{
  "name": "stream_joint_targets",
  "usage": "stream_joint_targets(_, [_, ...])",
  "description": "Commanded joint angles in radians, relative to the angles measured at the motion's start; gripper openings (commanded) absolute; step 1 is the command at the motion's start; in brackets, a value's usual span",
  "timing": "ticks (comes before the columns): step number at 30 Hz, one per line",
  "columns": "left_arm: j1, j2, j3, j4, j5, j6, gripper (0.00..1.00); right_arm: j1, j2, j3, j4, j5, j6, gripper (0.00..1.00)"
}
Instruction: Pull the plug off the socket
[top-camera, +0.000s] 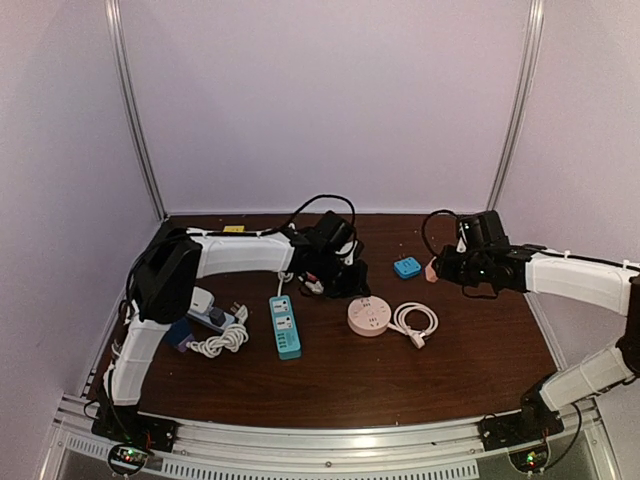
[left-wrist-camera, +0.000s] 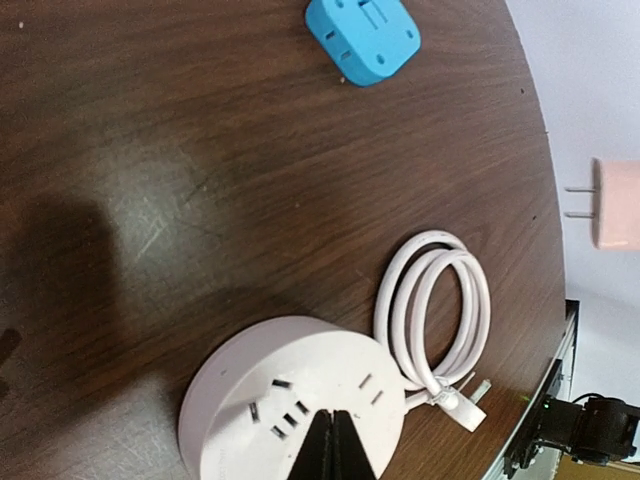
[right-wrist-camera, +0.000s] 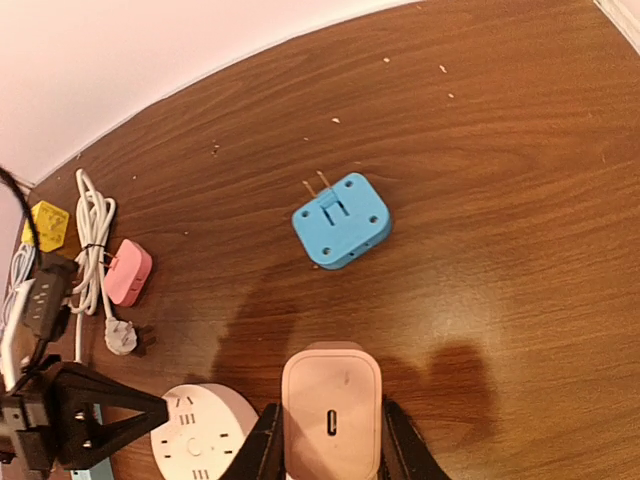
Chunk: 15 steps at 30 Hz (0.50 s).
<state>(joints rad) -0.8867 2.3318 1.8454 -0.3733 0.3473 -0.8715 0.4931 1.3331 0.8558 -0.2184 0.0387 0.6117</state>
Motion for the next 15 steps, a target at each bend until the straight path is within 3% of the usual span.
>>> stream_joint_targets(1, [0.011,-0.108,0.030,-0.001,-0.031,0.074,0.00,-0.152,-0.036,-0.107,0.155,-0.222,0.066,0.00])
stream_joint_targets(8, [0.040,-0.320,-0.159,0.013,-0.145,0.138,0.04,-0.338,0.041,-0.209,0.368,-0.450,0.097,0.01])
stream_joint_targets(15, [0.089,-0.539,-0.383,0.030,-0.231,0.134,0.07,-0.408,0.192,-0.238,0.552,-0.591,0.142,0.04])
